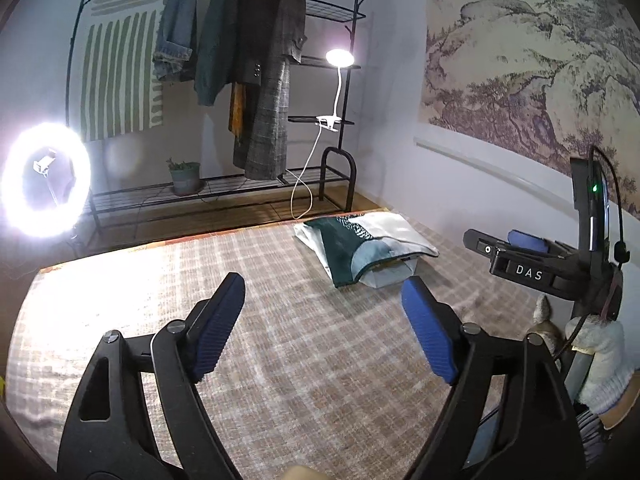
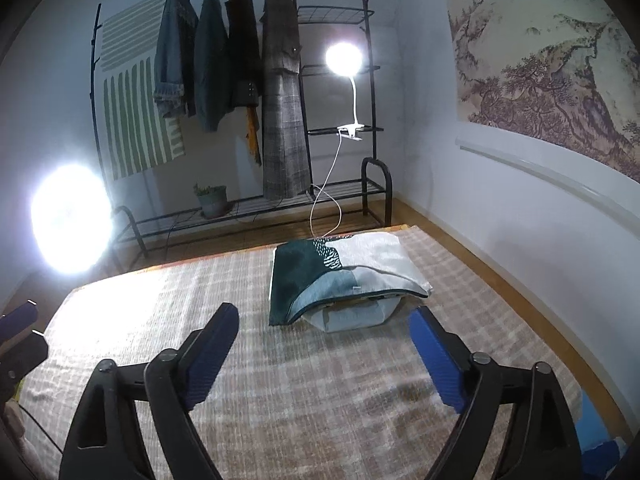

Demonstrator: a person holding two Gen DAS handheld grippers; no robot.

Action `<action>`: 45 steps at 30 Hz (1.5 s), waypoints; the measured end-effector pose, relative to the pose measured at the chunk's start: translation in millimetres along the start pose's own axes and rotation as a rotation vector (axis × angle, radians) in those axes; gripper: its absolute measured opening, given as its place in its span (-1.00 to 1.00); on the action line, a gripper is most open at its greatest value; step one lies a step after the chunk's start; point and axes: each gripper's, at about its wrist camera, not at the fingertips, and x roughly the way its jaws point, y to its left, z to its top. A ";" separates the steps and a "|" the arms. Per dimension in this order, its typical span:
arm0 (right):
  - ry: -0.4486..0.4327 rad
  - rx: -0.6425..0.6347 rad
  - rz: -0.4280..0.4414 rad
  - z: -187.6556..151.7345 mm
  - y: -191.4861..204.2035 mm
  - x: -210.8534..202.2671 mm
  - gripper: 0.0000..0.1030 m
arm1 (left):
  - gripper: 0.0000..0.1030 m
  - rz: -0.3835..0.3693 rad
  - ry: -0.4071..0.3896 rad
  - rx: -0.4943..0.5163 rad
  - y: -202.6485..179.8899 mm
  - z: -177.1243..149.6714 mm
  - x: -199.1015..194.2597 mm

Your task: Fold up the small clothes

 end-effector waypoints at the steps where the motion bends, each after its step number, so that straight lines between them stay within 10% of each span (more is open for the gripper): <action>1: -0.003 0.007 -0.001 0.3 -1.1 0.1 0.82 | 0.69 0.003 -0.003 -0.004 0.8 1.1 -1.6; 11: -0.043 0.058 -0.020 3.5 -14.1 -2.6 0.99 | 0.99 0.072 -0.043 0.048 -8.5 -1.3 -9.5; 45: -0.009 0.057 -0.017 2.0 -11.6 4.4 0.99 | 1.00 0.076 -0.026 0.053 -14.6 -3.6 -9.2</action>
